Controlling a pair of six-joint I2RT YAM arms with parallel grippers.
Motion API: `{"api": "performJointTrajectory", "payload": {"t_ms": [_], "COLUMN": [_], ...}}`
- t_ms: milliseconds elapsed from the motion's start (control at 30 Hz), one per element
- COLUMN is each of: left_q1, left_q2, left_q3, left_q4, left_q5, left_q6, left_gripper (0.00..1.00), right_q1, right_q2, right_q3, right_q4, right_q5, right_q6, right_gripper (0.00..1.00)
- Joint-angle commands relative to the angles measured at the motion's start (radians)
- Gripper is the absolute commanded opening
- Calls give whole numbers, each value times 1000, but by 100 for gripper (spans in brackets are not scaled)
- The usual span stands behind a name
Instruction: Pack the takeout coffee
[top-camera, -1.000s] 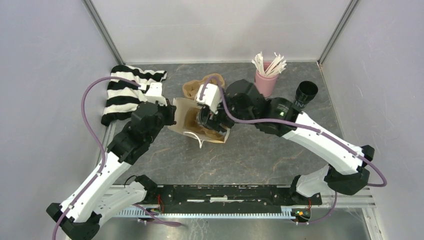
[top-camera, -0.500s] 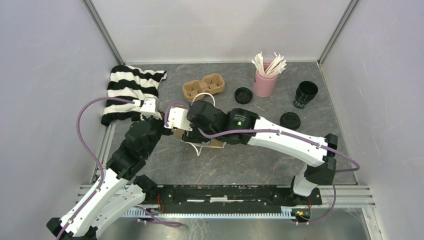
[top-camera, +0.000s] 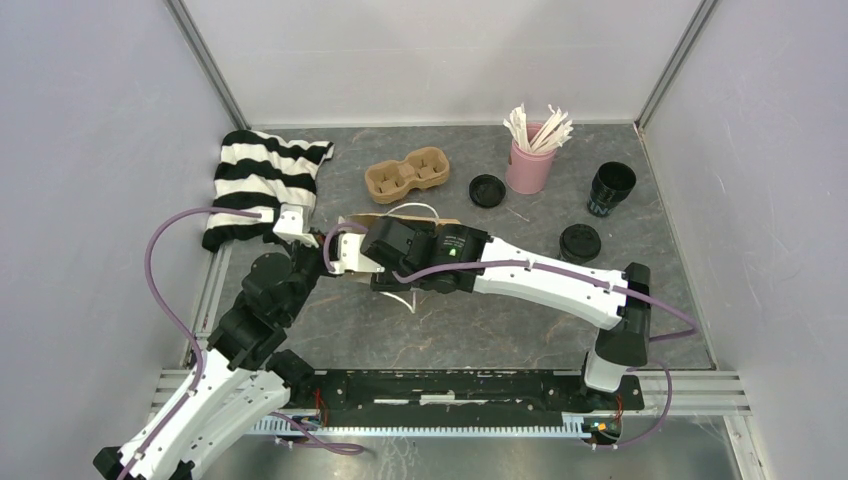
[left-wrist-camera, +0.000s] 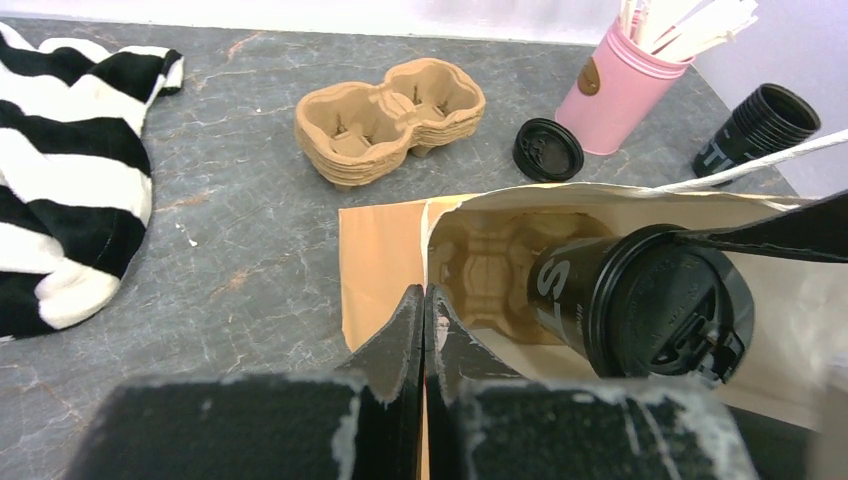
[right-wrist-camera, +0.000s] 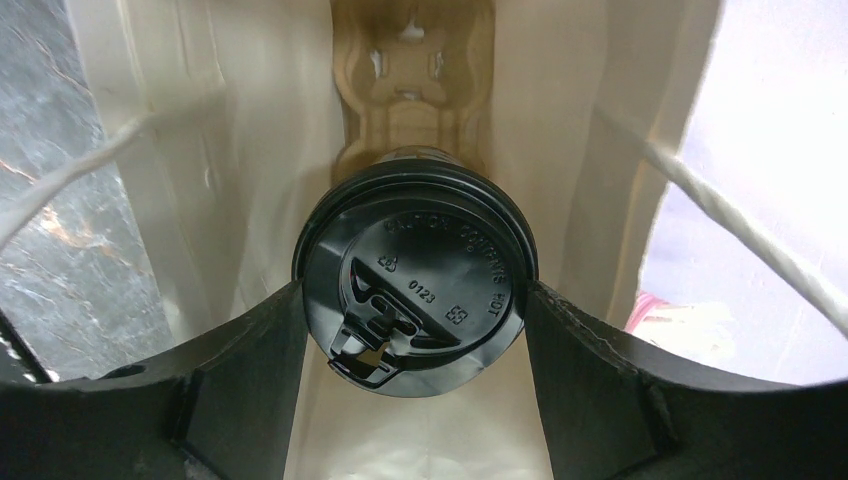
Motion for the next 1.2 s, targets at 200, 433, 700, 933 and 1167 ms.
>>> {"api": "performJointTrajectory", "payload": {"t_ms": [200,433,700,933,1167], "left_q1": [2,2,1,2,2], "left_q2": [-39,-53,-19,-37,17], "left_q3": [-4,-7,-3,-22,41], "left_q4": [2,-18,-22,-43,-104], "left_q5": [59,74,72,74,81], "left_q6": [22,21,20,3,-46], "left_gripper": [2,2,2,2,5], "right_q1": [-44,-87,-116,-159,-171], "right_q2": [-15,-64,-102,-116,-104], "right_q3": [-49,-143,-244,-201,-195], "right_q4": [12,112,199,173,181], "right_q5": [80,-21,-97,-81,-111], "right_q6": [-56,-140,-219,-254,-251], "right_gripper": [44,42,41,41,40]}}
